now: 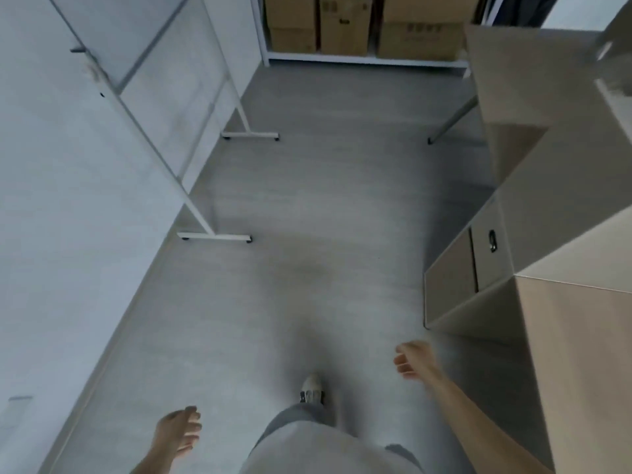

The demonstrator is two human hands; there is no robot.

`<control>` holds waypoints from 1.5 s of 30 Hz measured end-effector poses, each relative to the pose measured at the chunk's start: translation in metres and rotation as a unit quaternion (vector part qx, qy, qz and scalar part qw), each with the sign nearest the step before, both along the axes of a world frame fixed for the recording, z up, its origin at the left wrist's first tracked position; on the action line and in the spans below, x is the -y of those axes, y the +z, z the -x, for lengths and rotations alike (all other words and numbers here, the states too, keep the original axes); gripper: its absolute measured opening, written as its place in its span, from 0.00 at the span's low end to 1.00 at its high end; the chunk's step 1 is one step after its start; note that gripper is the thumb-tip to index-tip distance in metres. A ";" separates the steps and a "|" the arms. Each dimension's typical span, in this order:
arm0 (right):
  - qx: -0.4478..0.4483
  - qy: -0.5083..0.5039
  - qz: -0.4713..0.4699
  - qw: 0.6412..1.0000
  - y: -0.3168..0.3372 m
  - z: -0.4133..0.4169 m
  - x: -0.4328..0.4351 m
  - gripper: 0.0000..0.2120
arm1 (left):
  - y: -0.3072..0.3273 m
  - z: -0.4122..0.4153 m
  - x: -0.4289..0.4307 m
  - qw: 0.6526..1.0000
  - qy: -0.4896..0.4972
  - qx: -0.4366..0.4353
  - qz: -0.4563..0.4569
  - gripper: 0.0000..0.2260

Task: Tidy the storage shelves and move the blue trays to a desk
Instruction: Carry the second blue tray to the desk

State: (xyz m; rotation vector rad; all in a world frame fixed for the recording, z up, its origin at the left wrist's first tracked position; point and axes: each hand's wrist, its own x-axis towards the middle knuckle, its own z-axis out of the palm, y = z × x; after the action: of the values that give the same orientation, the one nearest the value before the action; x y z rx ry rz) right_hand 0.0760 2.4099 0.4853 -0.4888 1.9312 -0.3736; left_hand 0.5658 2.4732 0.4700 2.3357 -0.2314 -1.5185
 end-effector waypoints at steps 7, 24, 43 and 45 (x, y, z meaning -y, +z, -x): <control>0.031 -0.127 -0.079 0.988 -0.007 0.018 0.119 0.13 | 0.059 0.112 0.324 0.980 -0.137 -0.077 0.124 0.07; 0.066 0.022 0.048 0.996 0.018 0.022 0.837 0.03 | -0.004 0.066 0.754 0.999 -0.015 0.003 -0.050 0.16; 0.020 -0.175 -0.113 0.978 -0.055 0.197 1.332 0.09 | 0.052 0.331 1.651 0.965 -0.221 -0.053 0.132 0.09; 0.032 -0.183 -0.078 0.979 -0.062 0.229 1.426 0.08 | 0.036 0.350 1.701 0.972 -0.204 -0.040 0.110 0.08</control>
State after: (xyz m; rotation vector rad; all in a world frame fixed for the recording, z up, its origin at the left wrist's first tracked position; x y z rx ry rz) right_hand -0.1526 0.9842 0.4235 -0.0143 1.9676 -0.4608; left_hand 0.2159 0.7722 0.5060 2.1322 -0.8596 -1.6615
